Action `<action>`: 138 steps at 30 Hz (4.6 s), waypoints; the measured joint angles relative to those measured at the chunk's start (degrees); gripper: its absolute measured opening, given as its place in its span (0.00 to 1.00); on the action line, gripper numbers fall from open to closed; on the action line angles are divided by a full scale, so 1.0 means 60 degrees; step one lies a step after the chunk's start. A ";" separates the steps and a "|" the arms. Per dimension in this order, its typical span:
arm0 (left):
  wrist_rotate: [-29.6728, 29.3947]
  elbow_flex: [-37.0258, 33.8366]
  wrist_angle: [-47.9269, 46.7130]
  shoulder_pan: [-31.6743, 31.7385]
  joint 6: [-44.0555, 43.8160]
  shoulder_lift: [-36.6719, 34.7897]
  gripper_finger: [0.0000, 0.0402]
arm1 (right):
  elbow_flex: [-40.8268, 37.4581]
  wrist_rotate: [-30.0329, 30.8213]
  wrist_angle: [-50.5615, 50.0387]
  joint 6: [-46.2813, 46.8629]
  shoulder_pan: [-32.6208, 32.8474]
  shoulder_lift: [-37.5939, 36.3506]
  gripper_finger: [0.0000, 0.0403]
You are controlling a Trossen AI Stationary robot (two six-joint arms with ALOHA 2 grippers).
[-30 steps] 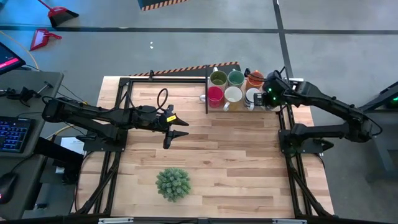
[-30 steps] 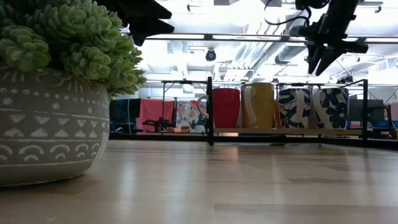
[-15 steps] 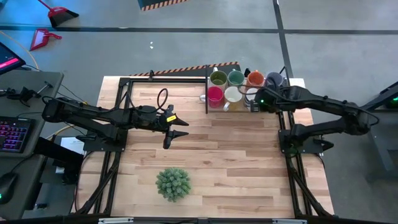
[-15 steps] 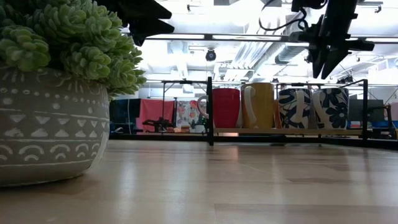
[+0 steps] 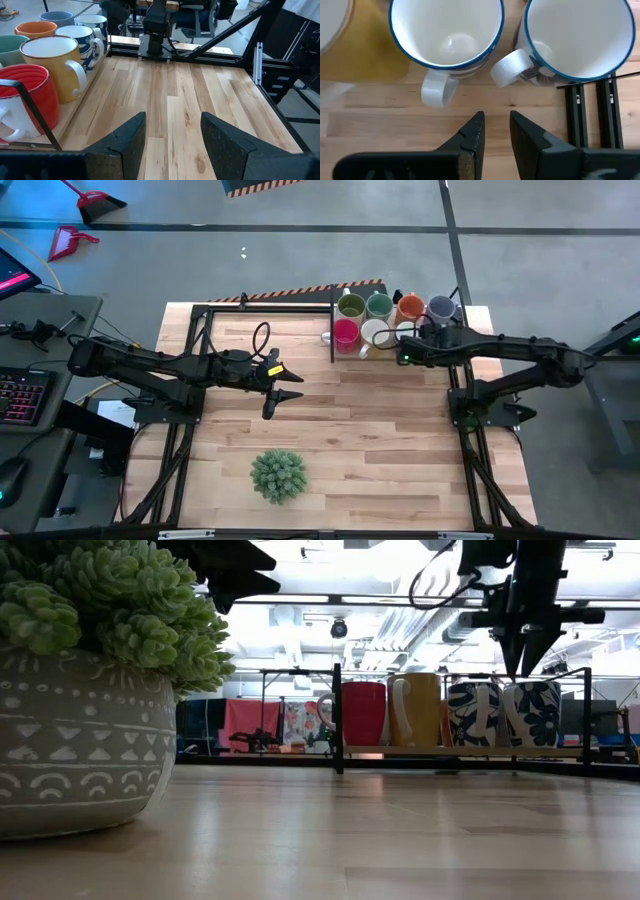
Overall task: Place coffee mugs
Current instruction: Return to Home Position
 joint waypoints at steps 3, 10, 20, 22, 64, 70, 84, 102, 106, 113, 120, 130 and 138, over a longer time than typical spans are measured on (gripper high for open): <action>0.0004 0.0000 0.0000 -0.0002 0.0002 0.0000 0.45 | 0.0000 0.0079 0.0007 0.0026 0.0061 0.0304 0.16; 0.0004 0.0000 0.0000 0.0000 -0.0004 0.0000 0.45 | 0.0000 0.0271 -0.0195 0.0021 0.0117 0.0368 0.16; 0.0005 0.0000 -0.0003 -0.0001 0.0000 0.0000 0.45 | 0.0000 0.0769 -0.0211 0.0488 0.0117 0.0363 0.16; 0.0004 0.0000 -0.0003 -0.0004 0.0003 0.0000 0.45 | 0.0000 0.0771 -0.0211 0.0552 0.0117 0.0363 0.16; 0.0102 0.0000 -0.0004 0.0000 0.0004 0.0000 0.45 | -0.0091 0.1256 -0.0049 0.0377 0.0087 0.1485 0.13; 0.0117 0.0000 -0.0004 0.0000 0.0004 0.0000 0.45 | -0.0091 0.1169 0.0147 0.0460 0.0087 0.1485 0.07; 0.0120 0.0000 -0.0004 -0.0002 0.0004 0.0000 0.45 | -0.0095 0.0157 0.0204 -0.0337 0.0341 0.1485 0.06; -0.0364 0.0000 -0.0430 0.0157 0.0313 -0.1509 0.45 | 0.0815 0.0168 0.2967 -0.6406 0.2775 -0.1509 0.06; -0.0469 0.0000 -0.0653 0.0266 0.0001 -0.1841 0.45 | 0.0699 -0.0162 0.3761 -0.7565 0.3001 -0.2679 0.06; -0.0543 0.0000 -0.0707 0.0266 -0.0005 -0.1973 0.45 | -0.1261 -0.1496 0.6450 -0.8846 0.3230 -0.4924 0.06; -0.0576 0.0000 -0.0632 0.0266 0.0036 -0.1971 0.45 | -0.3796 -0.3236 0.9591 -0.9441 0.3235 -0.6514 0.06; -0.0579 0.0000 -0.0514 0.0266 -0.0257 -0.1963 0.45 | -0.6431 -0.4904 1.2425 -1.0954 0.3235 -0.7461 0.06; -0.0576 0.0000 -0.0140 0.0266 -0.0262 -0.1963 0.45 | -0.7434 -0.4987 1.2673 -1.1439 0.3231 -0.8489 0.06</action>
